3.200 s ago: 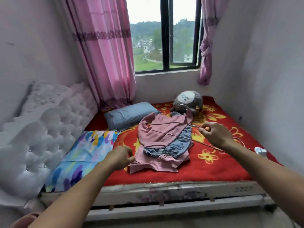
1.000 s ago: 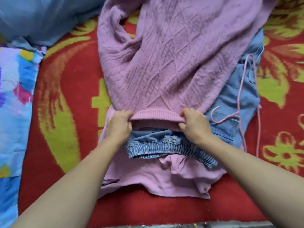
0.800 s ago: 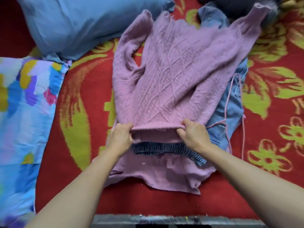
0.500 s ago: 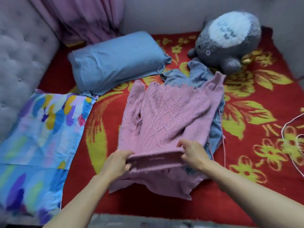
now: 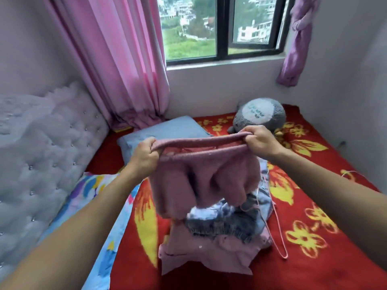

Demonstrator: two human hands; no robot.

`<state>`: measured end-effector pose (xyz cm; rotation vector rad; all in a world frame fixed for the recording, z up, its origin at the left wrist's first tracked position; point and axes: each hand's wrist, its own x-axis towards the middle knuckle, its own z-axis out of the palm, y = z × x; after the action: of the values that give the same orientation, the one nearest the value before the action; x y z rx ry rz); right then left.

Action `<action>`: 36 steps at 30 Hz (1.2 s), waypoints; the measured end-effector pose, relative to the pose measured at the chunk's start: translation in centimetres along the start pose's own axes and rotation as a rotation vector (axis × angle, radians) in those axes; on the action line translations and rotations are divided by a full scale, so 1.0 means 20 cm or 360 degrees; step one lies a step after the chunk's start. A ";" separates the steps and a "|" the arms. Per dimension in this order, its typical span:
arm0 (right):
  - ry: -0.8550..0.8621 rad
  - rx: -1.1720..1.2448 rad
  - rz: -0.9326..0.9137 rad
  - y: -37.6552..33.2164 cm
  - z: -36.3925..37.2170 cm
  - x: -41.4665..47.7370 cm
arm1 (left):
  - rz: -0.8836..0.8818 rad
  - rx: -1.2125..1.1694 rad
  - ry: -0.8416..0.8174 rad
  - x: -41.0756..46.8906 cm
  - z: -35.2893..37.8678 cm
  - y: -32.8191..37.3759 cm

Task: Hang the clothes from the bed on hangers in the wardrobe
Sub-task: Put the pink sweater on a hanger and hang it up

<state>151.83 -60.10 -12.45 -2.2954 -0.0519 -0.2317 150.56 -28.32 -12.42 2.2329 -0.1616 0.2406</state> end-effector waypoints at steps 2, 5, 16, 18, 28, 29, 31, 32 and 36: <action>0.0100 0.0110 -0.0074 -0.15 -0.12 -0.01 | 0.0043 -0.0132 0.0104 0.00 -0.09 0.12; 0.0233 0.0146 -0.0157 -0.33 -0.26 -0.02 | 0.0176 -0.0208 0.0176 0.00 -0.21 0.26; 0.0129 0.0240 -0.0061 -0.16 -0.19 -0.01 | 0.0323 0.0103 0.0055 0.05 -0.10 0.17; 0.0064 0.0214 0.0062 0.01 -0.09 0.02 | 0.0244 0.0178 -0.0036 0.08 0.03 0.07; -0.0719 0.0108 0.0809 0.99 0.65 -0.07 | -0.0385 0.0615 -0.0608 0.09 0.81 -0.66; -0.0791 0.0088 0.0858 1.08 0.72 -0.09 | -0.0463 0.0626 -0.0646 0.07 0.89 -0.72; -0.0947 0.0082 0.0938 1.24 0.85 -0.11 | -0.0608 0.0632 -0.0721 0.04 1.04 -0.85; -0.1027 0.0114 0.0973 1.30 0.89 -0.12 | -0.0660 0.0624 -0.0746 0.02 1.10 -0.91; -0.0934 0.0518 0.1367 1.60 1.00 -0.06 | -0.0784 0.0558 -0.0806 -0.03 1.24 -1.06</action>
<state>157.20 -66.67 -49.29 -1.7969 0.5437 0.8250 157.18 -34.61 -43.72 2.5553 0.1777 -0.6093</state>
